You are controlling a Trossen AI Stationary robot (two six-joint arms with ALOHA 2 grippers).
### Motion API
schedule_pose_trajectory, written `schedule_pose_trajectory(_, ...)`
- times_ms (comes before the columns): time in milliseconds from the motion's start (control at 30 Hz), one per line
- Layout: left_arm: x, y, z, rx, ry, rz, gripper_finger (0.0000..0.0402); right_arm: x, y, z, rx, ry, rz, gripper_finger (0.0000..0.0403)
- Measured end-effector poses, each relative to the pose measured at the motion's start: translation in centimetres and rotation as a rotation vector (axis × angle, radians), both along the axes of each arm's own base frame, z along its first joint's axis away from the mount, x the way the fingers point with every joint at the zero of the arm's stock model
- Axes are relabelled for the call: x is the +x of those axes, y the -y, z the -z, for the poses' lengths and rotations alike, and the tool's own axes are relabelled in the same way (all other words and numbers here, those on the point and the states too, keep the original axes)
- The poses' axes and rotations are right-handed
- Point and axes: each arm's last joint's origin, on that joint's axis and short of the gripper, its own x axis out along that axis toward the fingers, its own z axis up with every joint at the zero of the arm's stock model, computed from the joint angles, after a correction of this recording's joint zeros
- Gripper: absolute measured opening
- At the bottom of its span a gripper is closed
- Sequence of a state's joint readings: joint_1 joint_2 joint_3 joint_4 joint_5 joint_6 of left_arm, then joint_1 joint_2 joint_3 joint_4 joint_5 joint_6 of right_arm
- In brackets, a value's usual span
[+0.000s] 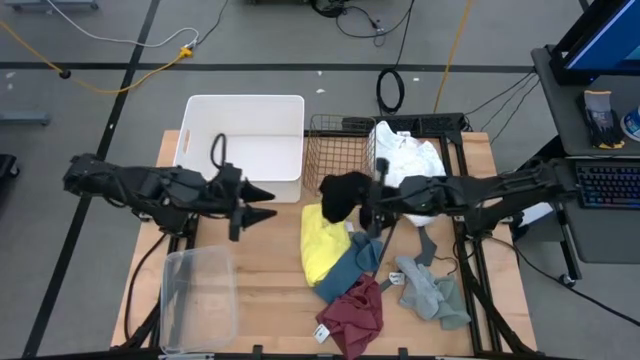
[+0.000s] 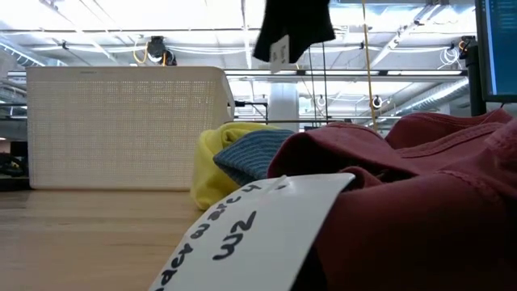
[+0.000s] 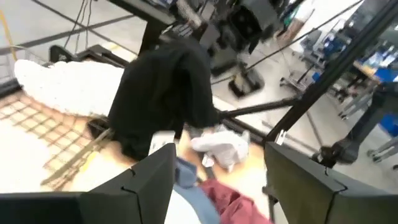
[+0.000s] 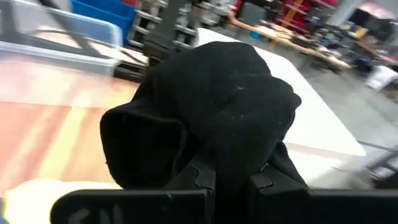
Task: Pick & Place Cloths
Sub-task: Put the black boxers into the wire basket
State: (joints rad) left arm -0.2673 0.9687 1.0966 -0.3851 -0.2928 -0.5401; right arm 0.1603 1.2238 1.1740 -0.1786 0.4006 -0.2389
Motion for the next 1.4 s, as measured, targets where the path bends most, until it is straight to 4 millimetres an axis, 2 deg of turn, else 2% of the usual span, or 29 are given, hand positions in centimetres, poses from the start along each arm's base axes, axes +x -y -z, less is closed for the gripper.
schedule_pose_trajectory(200, -2.6, -0.6, -0.3, 0.074, -0.037, 0.039, 0.025, -1.6, 1.4, -1.4, -0.148, 0.011, 0.152, 0.0009)
schedule_pose_trajectory(467, -4.9, -1.3, -0.3, 0.087, -0.067, 0.027, 0.025, -1.4, 5.3, -1.8, -0.33, -0.034, 0.299, 0.0009)
schedule_pose_trajectory(633, -5.7, -1.5, -0.5, 0.115, -0.058, 0.027, 0.025, -1.2, 8.2, -1.3, -0.353, -0.084, 0.385, 0.0009)
schedule_pose_trajectory(833, -6.1, -1.7, -0.5, 0.136, -0.065, 0.013, 0.025, -0.3, 11.1, -0.6, -0.317, -0.069, 0.355, 0.0009)
schedule_pose_trajectory(1000, -6.1, -1.7, -0.4, 0.141, -0.078, 0.014, 0.025, 1.0, 13.0, 0.7, -0.283, -0.076, 0.336, 0.0009)
schedule_pose_trajectory(1400, -6.1, -1.7, -0.4, 0.144, -0.08, 0.015, 0.025, 4.2, 16.6, 6.9, -0.098, -0.226, 0.276, 0.0009)
